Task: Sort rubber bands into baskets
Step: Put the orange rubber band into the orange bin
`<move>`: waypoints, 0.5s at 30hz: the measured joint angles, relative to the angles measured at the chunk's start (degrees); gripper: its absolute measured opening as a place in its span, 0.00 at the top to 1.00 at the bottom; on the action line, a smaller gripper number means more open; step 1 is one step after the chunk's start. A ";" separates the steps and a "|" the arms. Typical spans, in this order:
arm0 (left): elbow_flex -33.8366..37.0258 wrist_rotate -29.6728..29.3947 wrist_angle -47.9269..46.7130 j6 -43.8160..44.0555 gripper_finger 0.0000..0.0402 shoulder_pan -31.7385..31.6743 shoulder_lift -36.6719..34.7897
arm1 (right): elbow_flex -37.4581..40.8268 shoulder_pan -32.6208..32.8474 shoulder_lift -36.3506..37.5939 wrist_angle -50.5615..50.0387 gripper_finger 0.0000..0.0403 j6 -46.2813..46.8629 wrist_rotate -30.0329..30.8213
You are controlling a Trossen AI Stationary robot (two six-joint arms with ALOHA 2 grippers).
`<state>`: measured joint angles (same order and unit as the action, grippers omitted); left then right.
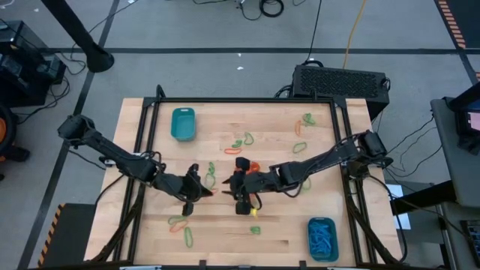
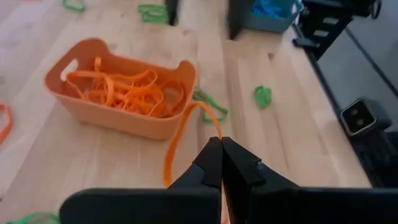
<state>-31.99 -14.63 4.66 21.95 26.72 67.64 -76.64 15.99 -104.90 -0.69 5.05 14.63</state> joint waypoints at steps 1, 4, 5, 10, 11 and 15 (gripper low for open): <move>0.00 0.00 0.67 0.02 1.00 0.00 0.00 | 0.00 0.43 0.00 0.76 0.66 -0.87 0.02; 0.00 0.50 4.26 0.01 1.00 -0.01 0.39 | -0.02 1.29 -0.90 3.10 0.60 -2.54 -0.02; -0.02 1.16 5.50 -0.12 1.00 -0.02 0.69 | -0.02 1.52 -1.25 3.39 0.58 -3.20 -0.04; -0.04 2.70 7.44 -0.86 1.00 0.07 1.78 | 0.00 1.70 -3.70 4.26 0.45 -7.63 -3.12; -0.04 2.79 7.42 -0.65 1.00 0.04 1.96 | 0.00 1.70 -4.17 5.21 0.42 -8.24 -3.17; -0.04 3.53 7.42 -0.39 1.00 0.04 2.47 | 0.02 1.42 -4.51 6.78 0.38 -9.32 -3.02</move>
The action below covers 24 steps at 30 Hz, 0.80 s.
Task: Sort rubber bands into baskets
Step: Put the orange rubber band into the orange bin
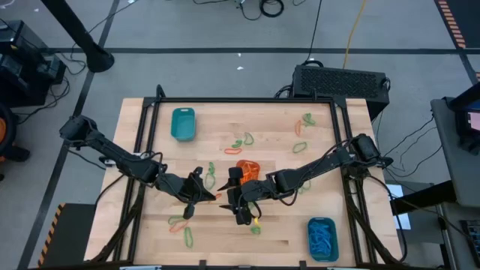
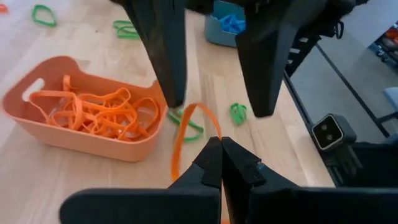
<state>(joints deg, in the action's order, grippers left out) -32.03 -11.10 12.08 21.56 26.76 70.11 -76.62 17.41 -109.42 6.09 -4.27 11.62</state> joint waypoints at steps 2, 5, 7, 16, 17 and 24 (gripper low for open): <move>0.00 0.58 0.01 0.00 1.00 0.00 0.02 | -0.02 -0.37 0.03 -0.02 0.38 0.17 0.00; 0.00 0.62 0.47 -0.69 1.00 0.00 0.02 | 0.00 -0.68 0.01 -0.30 0.41 0.26 -0.23; 0.00 0.62 1.58 -1.14 1.00 0.00 0.02 | 0.00 -0.95 0.01 -0.20 0.45 0.38 -2.06; -0.02 0.58 1.97 -1.18 1.00 0.00 0.02 | -0.02 -1.23 0.03 -0.27 0.71 -0.37 -4.77; -0.02 0.56 1.97 -1.16 1.00 0.00 0.02 | -0.02 -1.24 0.03 -0.25 0.75 -0.55 -4.81; -0.02 -1.37 1.98 -2.45 0.95 0.00 0.02 | -0.02 -1.30 0.03 -0.22 0.98 -2.63 -6.25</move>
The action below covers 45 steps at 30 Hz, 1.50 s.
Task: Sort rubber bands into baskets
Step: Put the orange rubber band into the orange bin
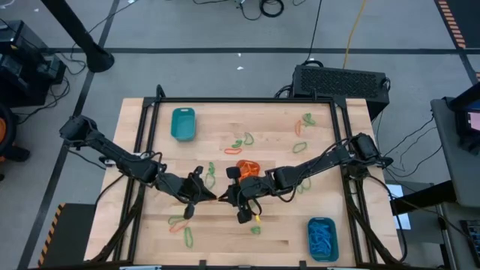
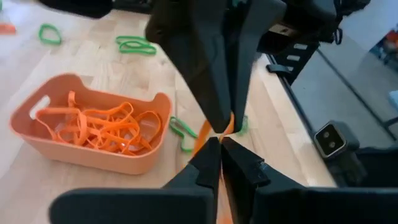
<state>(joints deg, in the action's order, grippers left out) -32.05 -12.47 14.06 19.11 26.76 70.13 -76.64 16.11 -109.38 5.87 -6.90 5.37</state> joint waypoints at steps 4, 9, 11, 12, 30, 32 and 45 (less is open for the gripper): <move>0.00 -0.07 -0.06 -3.48 0.83 0.91 0.00 | 0.00 -0.04 0.02 -0.42 0.99 0.31 -0.06; 0.00 -1.81 -2.47 -4.66 0.63 1.49 0.00 | 0.02 0.01 1.47 -4.72 0.99 1.23 0.71; 0.00 -1.60 -5.19 -4.05 0.55 1.51 -0.25 | 0.02 -0.02 2.96 -8.54 1.00 3.19 1.50; 0.00 -1.10 -6.70 -2.83 0.52 1.51 -0.49 | 0.00 0.00 3.72 -10.78 1.00 4.49 2.71; 0.00 15.71 -18.15 20.84 0.43 8.16 -1.03 | -0.02 -2.98 3.81 -33.32 1.00 19.39 11.03; 0.00 15.74 -18.16 22.94 0.43 10.00 -1.03 | 0.00 -3.32 3.69 -34.58 1.00 20.01 10.85; -0.81 15.69 -18.13 42.03 0.43 21.76 -1.03 | 0.00 -4.17 3.69 -36.44 0.97 25.32 11.24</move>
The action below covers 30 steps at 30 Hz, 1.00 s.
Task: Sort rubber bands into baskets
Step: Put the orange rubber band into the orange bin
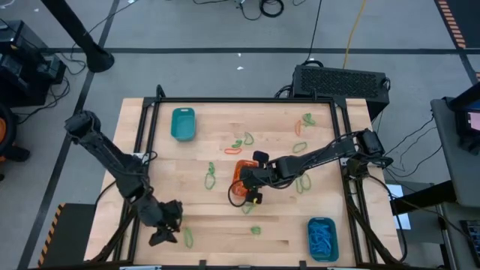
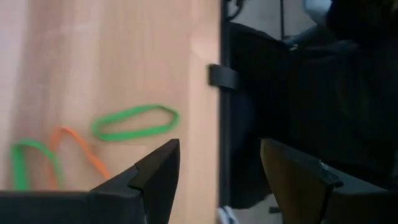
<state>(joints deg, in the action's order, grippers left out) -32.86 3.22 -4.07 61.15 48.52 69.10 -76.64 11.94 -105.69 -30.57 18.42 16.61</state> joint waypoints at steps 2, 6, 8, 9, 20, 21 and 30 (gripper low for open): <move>-0.81 -0.12 0.09 1.62 0.43 1.15 0.00 | 0.00 0.00 0.00 -0.03 0.95 0.47 1.72; -2.43 -2.21 0.11 3.02 0.43 2.94 0.01 | 0.00 0.00 0.00 -0.04 0.91 0.68 8.94; -3.17 -3.62 0.11 3.04 0.43 3.83 0.32 | 0.00 -0.06 0.00 -0.10 0.88 1.08 10.03; -3.51 -4.24 0.13 3.04 0.43 4.27 0.60 | 0.00 -0.07 0.00 -0.11 0.87 1.29 10.09; -5.03 -6.23 -0.67 3.63 0.43 7.58 7.38 | 0.02 0.00 0.21 2.87 0.74 -2.08 2.57; -5.03 -6.23 -1.34 4.36 0.43 7.84 8.12 | 0.02 0.01 0.31 3.95 0.74 -2.55 1.20; -5.03 -6.23 -5.95 4.55 0.43 8.40 15.28 | 0.02 0.15 0.81 8.62 0.72 -4.11 -3.66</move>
<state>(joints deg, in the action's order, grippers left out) -37.89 -3.01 -10.03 65.69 56.93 84.39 -76.62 12.10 -104.88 -21.94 14.31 12.95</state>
